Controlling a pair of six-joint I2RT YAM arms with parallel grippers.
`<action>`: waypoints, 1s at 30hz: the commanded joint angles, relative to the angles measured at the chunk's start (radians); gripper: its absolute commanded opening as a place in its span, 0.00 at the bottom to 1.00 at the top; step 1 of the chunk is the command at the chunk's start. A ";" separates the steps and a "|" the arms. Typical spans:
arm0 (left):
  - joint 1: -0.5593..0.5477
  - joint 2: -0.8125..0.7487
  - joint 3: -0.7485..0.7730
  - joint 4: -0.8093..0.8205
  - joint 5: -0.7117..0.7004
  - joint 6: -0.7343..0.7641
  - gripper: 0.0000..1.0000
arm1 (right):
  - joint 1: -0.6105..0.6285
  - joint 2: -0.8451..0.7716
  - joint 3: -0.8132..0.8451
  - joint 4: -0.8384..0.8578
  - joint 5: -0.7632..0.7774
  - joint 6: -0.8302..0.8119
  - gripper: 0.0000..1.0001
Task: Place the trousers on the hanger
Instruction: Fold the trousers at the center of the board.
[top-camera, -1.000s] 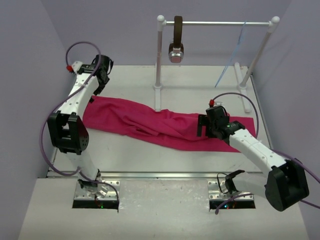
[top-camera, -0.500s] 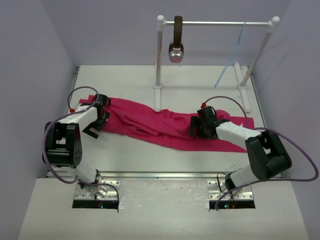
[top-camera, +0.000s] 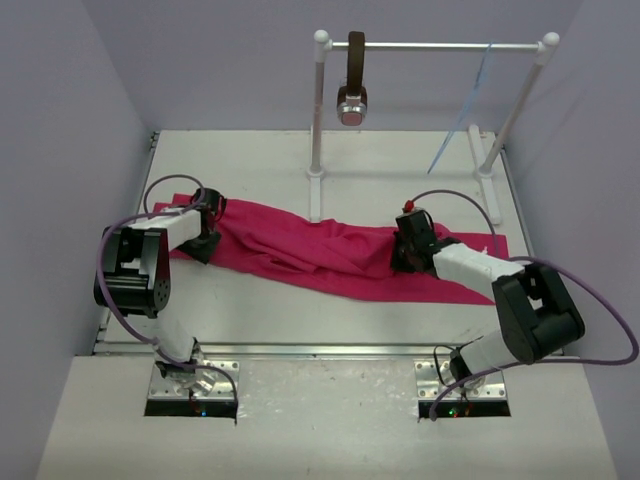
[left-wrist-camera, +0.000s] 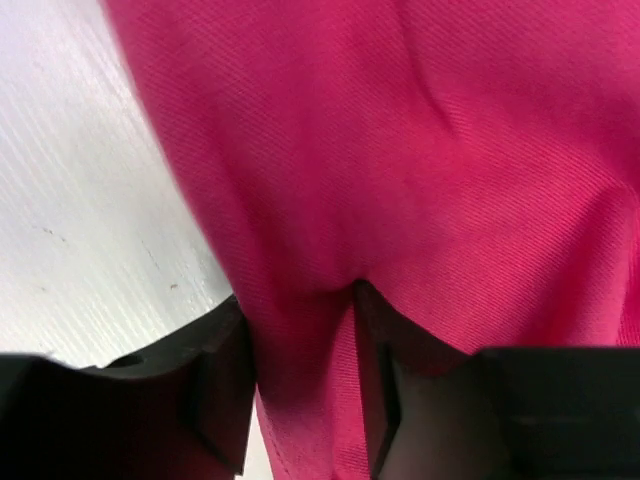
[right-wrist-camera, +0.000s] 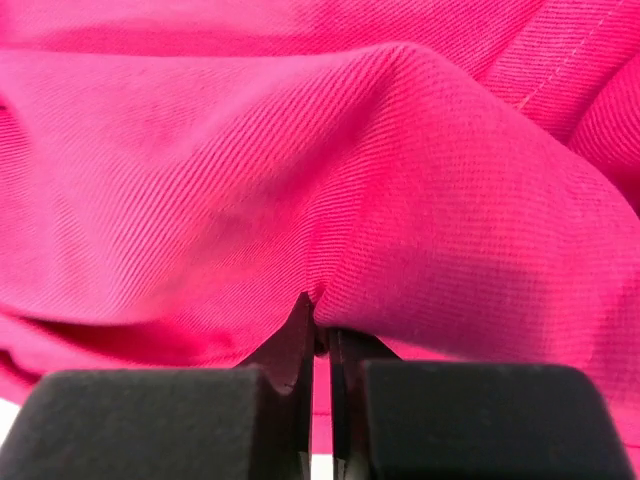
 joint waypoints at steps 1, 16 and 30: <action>0.005 -0.051 -0.029 -0.058 -0.051 -0.009 0.26 | 0.004 -0.152 -0.017 -0.016 0.020 -0.015 0.00; 0.005 -0.296 -0.074 -0.044 -0.155 0.081 0.00 | 0.004 -0.561 0.089 -0.497 0.241 -0.117 0.00; 0.005 -0.272 -0.113 -0.008 -0.132 0.075 0.00 | 0.000 -0.309 0.547 -0.887 0.302 -0.308 0.03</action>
